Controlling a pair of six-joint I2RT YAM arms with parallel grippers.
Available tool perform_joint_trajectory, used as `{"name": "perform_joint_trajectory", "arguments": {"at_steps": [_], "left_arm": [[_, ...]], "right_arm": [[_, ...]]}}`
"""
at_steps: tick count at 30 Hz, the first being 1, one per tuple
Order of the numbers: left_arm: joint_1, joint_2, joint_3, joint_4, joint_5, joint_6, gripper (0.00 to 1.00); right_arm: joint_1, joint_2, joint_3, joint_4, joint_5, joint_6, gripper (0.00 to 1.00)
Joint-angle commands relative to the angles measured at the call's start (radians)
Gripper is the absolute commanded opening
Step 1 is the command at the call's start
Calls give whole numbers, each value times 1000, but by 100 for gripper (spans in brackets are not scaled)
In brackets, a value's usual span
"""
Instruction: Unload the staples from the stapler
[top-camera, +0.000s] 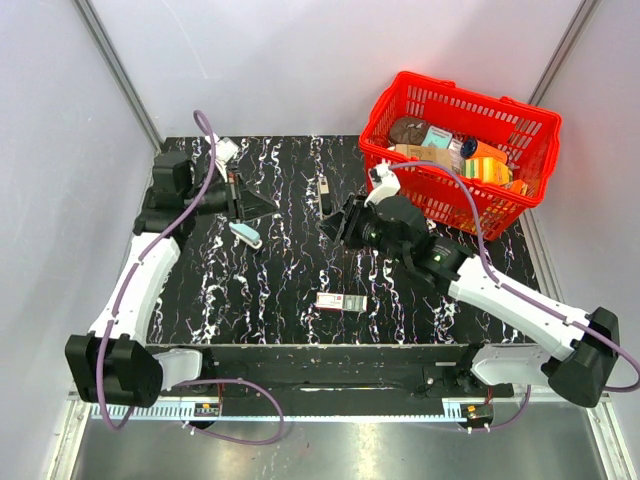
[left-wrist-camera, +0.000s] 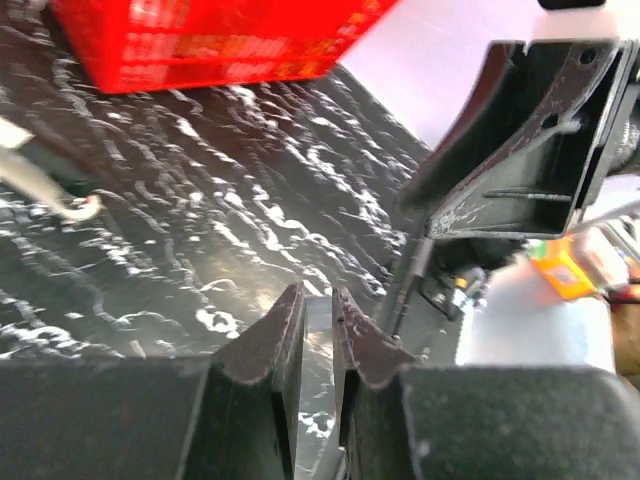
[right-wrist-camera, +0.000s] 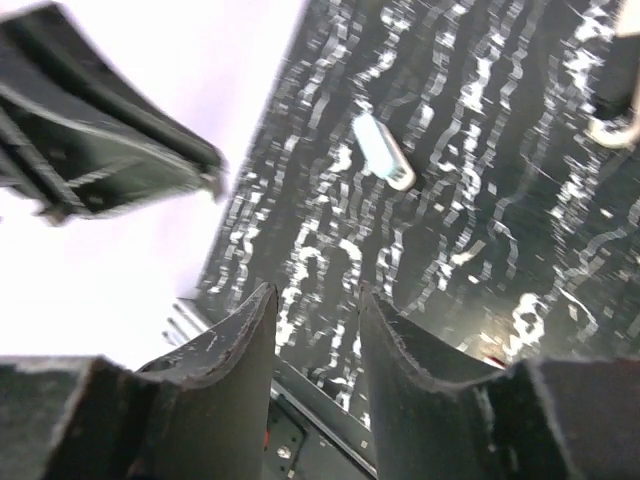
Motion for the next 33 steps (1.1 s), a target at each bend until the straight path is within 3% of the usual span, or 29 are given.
{"name": "perform_joint_trajectory", "arguments": {"at_steps": [1,2,4,7,18,33], "left_arm": [[-45,3,-119,659,218,-613,0],[-48,11,-183,828,225,-819,0],[-52,36,-254,1193,223,-1085,0],[-57,71,-295,1452,212,-1283,0],[-66,53,-325,1422,184,-1283,0],[-66,43,-332,1378,184,-1245,0]], "right_arm": [[-7,-55,-44,274,-161,68,46],[-7,-58,-53,316,-181,77,48],[-7,-55,-63,365,-216,96,48],[-7,-36,-58,408,-248,111,48],[-7,62,-34,546,-334,162,45],[-7,97,-40,612,-345,177,36]]}}
